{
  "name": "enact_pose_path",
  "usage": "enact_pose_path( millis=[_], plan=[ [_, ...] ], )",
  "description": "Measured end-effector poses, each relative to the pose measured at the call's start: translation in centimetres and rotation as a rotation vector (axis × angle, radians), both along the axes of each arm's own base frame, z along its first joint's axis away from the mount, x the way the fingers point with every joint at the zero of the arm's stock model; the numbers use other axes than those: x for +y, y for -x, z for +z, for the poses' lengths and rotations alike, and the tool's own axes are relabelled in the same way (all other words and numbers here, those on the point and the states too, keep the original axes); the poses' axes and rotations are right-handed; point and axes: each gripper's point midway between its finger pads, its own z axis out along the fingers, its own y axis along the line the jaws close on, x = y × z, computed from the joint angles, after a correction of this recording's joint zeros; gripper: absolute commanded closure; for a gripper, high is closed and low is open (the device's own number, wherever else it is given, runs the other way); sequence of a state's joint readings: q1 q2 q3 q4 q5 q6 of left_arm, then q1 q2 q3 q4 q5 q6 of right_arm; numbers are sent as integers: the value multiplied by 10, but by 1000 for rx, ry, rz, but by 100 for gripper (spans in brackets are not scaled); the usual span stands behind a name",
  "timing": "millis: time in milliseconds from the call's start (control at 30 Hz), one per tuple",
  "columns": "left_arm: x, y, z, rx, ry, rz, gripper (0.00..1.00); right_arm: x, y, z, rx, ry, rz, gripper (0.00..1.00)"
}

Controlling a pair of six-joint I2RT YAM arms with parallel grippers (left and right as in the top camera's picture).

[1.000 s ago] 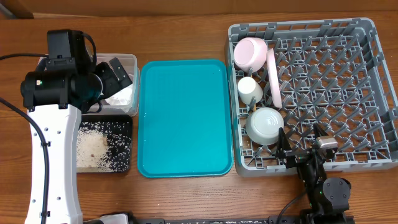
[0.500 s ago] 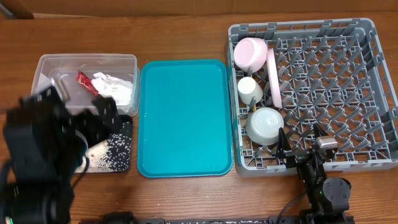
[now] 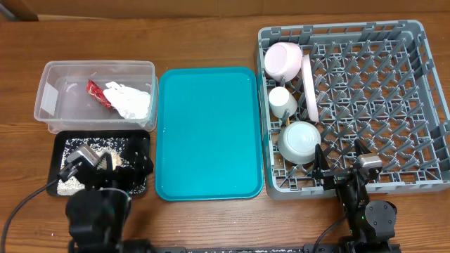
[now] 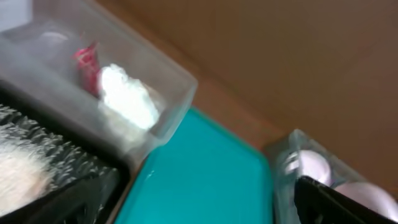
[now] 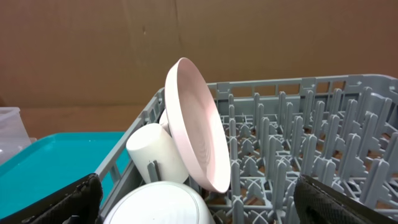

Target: Sort waste into correct bins and load items into the dishwasher

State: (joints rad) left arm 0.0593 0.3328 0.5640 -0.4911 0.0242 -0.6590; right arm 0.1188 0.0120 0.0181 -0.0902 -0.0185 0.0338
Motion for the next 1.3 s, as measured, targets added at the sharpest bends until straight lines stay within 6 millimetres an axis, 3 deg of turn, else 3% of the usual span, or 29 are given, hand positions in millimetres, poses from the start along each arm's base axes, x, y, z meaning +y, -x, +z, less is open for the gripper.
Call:
enact_pose_path(
  millis=[167, 500, 733, 1000, 1300],
  plan=[
    [-6, -13, 15, -274, 28, -34, 0, 0, 0, 0, 0, 0, 0, 0],
    [-11, -13, -47, -332, 35, -65, 0, 0, 0, 0, 0, 0, 0, 0],
    [-11, -14, -93, -186, -86, -84, 0, 0, 0, 0, 0, 0, 0, 0],
    [-16, -14, -93, -187, -484, -169, 0, 0, 0, 0, 0, 0, 0, 0],
    [-19, -14, -93, -190, -624, -203, 0, 0, 0, 0, 0, 0, 0, 0]
  ],
)
